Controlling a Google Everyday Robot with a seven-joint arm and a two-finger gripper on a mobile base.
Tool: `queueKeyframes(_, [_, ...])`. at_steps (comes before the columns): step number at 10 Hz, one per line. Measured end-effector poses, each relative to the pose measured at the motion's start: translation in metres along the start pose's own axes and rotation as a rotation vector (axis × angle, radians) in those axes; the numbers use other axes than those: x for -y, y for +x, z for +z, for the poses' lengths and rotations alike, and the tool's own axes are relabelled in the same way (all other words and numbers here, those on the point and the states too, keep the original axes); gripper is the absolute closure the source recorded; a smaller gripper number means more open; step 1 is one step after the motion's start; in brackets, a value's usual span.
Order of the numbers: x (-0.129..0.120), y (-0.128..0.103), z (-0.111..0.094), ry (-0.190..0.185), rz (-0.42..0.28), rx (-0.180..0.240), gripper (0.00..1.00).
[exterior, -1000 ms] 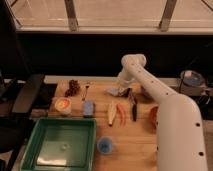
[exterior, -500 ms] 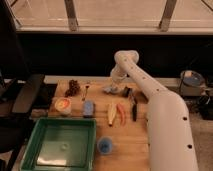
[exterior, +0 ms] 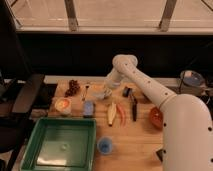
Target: Wipe table surface with towel
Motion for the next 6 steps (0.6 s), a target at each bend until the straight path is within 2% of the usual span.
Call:
queueKeyframes(2, [-0.015,0.011,0.004,-0.028,0.025,-0.015,0.80])
queueKeyframes(4, [-0.039,0.053,-0.004,-0.054,0.090,-0.071,0.80])
queueKeyframes(6, [-0.035,0.092,-0.011,-0.055,0.128,-0.125,0.80])
